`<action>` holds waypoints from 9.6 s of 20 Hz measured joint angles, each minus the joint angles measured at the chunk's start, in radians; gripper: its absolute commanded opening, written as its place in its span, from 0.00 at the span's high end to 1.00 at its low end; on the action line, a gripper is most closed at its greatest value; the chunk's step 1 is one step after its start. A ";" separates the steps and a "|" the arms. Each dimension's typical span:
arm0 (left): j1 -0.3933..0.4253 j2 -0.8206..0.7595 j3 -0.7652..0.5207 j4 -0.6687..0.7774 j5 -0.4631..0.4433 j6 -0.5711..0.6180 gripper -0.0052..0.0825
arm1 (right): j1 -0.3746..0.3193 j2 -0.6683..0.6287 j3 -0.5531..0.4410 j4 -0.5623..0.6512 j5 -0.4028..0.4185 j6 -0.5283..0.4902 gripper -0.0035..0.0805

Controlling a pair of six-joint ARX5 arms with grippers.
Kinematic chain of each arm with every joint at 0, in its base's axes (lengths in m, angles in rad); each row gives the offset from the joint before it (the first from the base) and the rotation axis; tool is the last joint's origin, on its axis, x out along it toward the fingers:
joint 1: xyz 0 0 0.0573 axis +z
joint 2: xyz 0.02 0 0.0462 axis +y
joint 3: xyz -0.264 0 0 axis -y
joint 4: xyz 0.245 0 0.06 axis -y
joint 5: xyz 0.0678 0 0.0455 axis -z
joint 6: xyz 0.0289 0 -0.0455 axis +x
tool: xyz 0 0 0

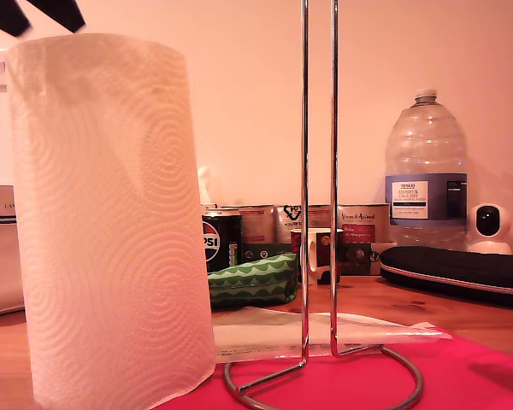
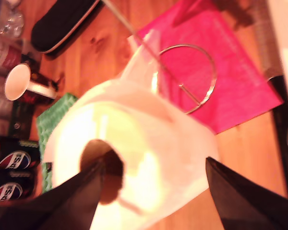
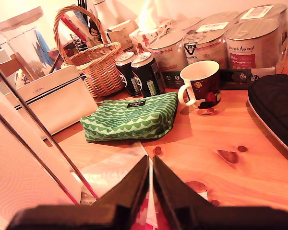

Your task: Insert the paper towel roll into the metallic stand.

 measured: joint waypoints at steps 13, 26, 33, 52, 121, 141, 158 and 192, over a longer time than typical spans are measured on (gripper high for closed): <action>0.000 0.073 0.000 0.008 -0.008 -0.032 0.46 | 0.000 0.000 0.000 -0.002 0.000 0.000 0.97; 0.000 0.106 0.002 0.001 -0.004 -0.081 0.97 | 0.008 0.018 0.000 -0.016 -0.114 -0.001 0.81; 0.000 0.106 0.002 0.001 -0.012 -0.081 0.97 | 0.168 0.133 0.000 0.082 -0.181 -0.089 0.72; 0.000 0.112 0.002 0.027 -0.024 -0.082 0.97 | 0.366 0.919 0.000 0.602 -0.062 -0.340 0.62; -0.043 0.262 0.872 -0.320 0.138 -0.159 0.97 | 0.497 1.302 0.057 0.867 0.142 -0.445 0.97; -0.163 0.368 0.877 -0.354 -0.056 -0.158 0.97 | 0.497 1.304 0.058 0.847 0.156 -0.444 0.76; -0.183 0.368 0.879 -0.368 -0.074 -0.158 0.97 | 0.497 1.129 0.046 0.615 0.158 -0.366 0.70; -0.246 0.517 0.970 -0.414 -0.133 -0.159 0.97 | 0.497 0.358 0.204 -0.158 0.282 -0.156 0.80</action>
